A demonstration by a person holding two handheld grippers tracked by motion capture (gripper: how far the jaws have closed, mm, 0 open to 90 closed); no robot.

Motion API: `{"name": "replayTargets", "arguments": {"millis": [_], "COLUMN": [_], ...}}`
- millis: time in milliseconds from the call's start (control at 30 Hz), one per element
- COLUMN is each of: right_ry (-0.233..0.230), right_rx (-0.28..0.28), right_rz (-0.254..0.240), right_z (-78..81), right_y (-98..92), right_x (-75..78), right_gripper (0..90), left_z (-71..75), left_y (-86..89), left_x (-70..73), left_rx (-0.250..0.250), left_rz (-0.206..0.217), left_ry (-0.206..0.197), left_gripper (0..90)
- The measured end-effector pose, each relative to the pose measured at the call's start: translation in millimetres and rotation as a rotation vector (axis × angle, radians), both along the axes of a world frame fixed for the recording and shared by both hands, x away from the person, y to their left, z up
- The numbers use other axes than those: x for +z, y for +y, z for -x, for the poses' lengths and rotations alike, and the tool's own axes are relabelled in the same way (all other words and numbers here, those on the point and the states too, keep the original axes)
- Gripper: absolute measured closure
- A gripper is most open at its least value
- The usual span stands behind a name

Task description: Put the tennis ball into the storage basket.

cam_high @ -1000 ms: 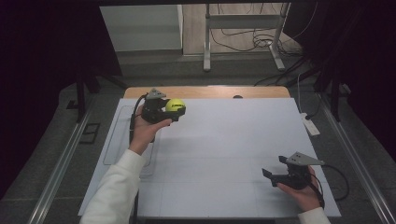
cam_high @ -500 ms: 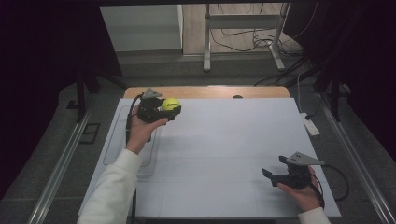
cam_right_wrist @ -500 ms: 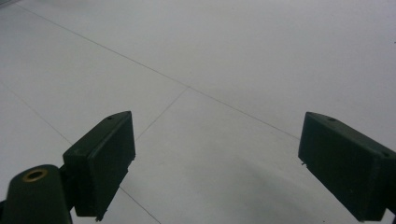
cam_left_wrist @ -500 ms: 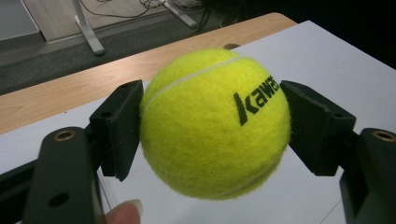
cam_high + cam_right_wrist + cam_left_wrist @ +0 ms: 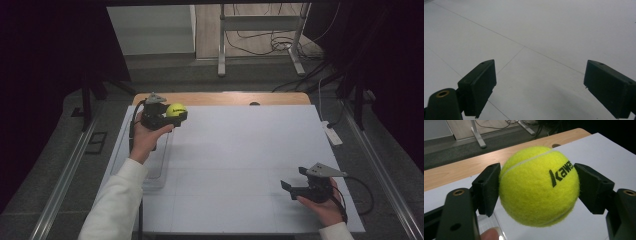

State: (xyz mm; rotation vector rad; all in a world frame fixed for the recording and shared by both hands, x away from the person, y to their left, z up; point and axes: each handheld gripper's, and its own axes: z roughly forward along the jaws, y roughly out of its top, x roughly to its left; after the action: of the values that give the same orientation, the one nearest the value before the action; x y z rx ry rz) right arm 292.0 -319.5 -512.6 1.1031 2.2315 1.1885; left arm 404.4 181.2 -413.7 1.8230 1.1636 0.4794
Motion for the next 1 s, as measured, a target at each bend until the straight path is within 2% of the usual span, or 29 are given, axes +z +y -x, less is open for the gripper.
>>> {"name": "replayTargets", "arguments": {"millis": [733, 1000], "right_ry": [0.001, 0.0], "right_rx": [0.002, 0.002], "right_rz": [0.002, 0.003], "right_z": [0.0, 0.0], "right_y": [0.5, 0.5], "right_x": [-0.2, -0.2], "right_gripper": [11.2, 11.2], "left_z": [-4.1, -4.6], "left_y": [33.2, 40.3], "left_x": [-3.4, -5.1], "left_rx": [0.091, 0.11], "left_rz": [-0.006, -0.015], "left_ry": [0.007, 0.009], "left_gripper": [26.7, 26.7]}}
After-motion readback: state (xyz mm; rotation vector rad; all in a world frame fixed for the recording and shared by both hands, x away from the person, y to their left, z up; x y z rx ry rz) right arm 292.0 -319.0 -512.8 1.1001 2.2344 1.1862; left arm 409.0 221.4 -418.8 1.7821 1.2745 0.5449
